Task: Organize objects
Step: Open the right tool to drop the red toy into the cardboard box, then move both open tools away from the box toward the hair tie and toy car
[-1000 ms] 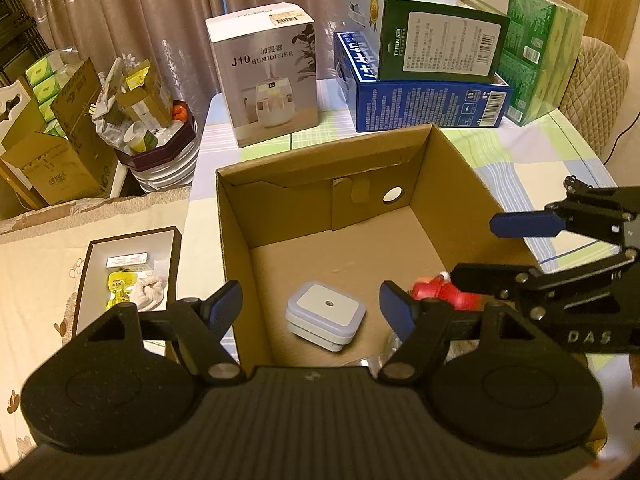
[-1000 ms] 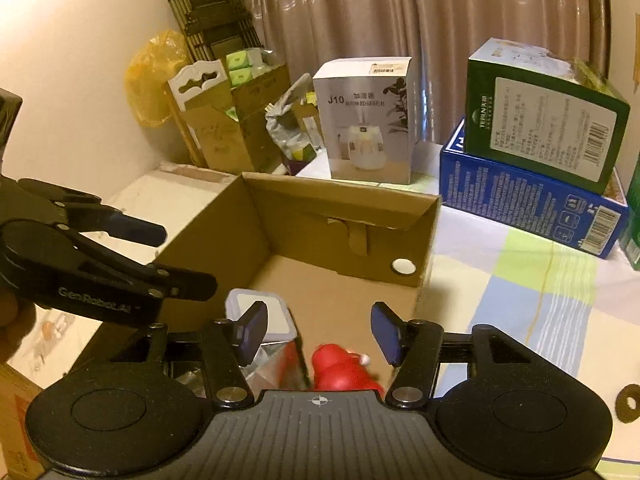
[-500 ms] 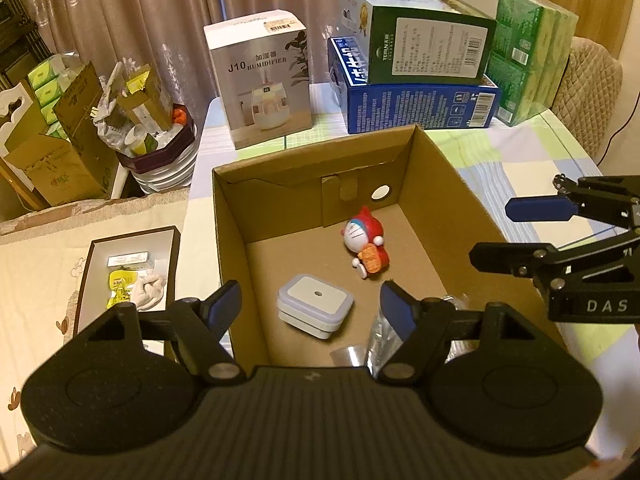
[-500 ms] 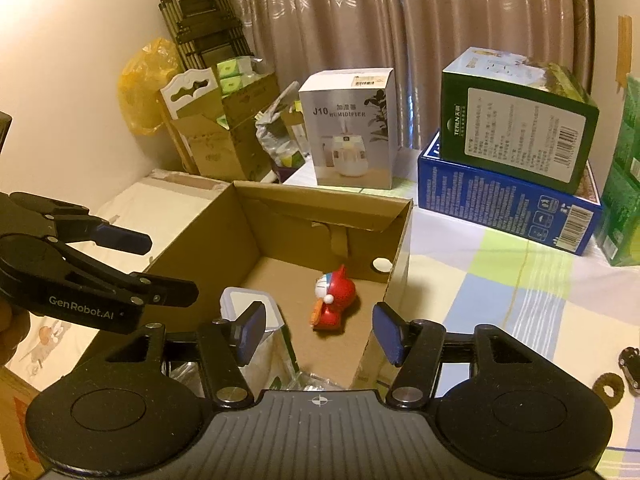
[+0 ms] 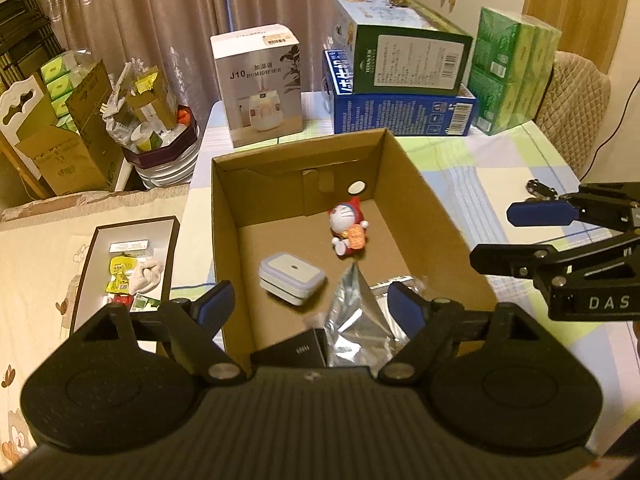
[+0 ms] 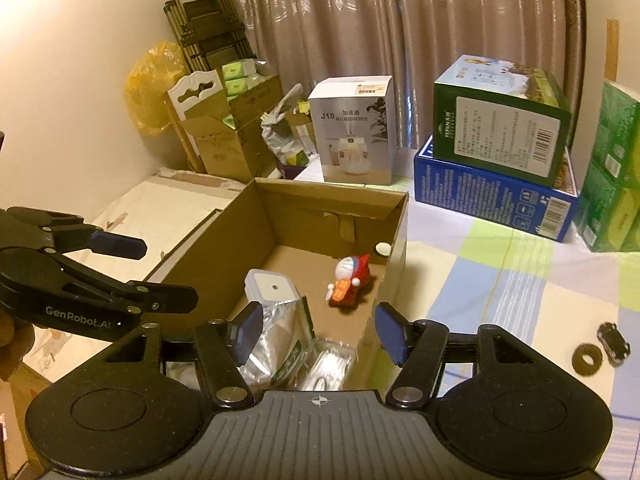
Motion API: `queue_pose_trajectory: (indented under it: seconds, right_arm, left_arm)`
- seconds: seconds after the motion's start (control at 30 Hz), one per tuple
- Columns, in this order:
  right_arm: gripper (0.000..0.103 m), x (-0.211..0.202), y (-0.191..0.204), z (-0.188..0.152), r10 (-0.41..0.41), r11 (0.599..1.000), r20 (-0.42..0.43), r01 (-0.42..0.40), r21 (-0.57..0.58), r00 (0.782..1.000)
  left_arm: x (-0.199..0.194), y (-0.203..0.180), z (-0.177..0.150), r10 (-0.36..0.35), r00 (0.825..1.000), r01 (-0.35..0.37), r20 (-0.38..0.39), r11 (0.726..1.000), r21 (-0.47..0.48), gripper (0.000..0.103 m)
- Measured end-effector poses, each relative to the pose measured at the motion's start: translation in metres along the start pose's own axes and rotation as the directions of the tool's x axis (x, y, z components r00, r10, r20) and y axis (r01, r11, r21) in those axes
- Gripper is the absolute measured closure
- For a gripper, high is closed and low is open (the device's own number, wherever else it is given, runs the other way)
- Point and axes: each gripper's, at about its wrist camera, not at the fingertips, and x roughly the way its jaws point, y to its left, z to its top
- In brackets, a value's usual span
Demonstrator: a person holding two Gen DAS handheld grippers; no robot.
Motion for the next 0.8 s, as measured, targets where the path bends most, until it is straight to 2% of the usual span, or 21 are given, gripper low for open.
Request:
queue_pose_trajectory:
  seconds: [0.43,0.57,0.8]
  right_arm:
    - [0.041,-0.064,0.016,-0.021,-0.007,1.000,0.020,0.006,0.012,1.000]
    - [0.040,-0.082,0.020,-0.030,-0.012,1.000,0.029,0.012,0.017,1.000]
    - [0.037,-0.112,0.018,-0.051,-0.034,0.999,0.040,0.033,0.037,0.999]
  left_arm:
    - [-0.063,-0.032,-0.026,0.008,0.998,-0.007,0.067,1.000,-0.009,0.004]
    - [-0.080,-0.043,-0.034,0.013,0.996,-0.012,0.089,1.000,-0.007,0.001]
    - [-0.103,-0.063,-0.050,0.020,0.993,-0.021,0.115,1.000,0.013,0.001]
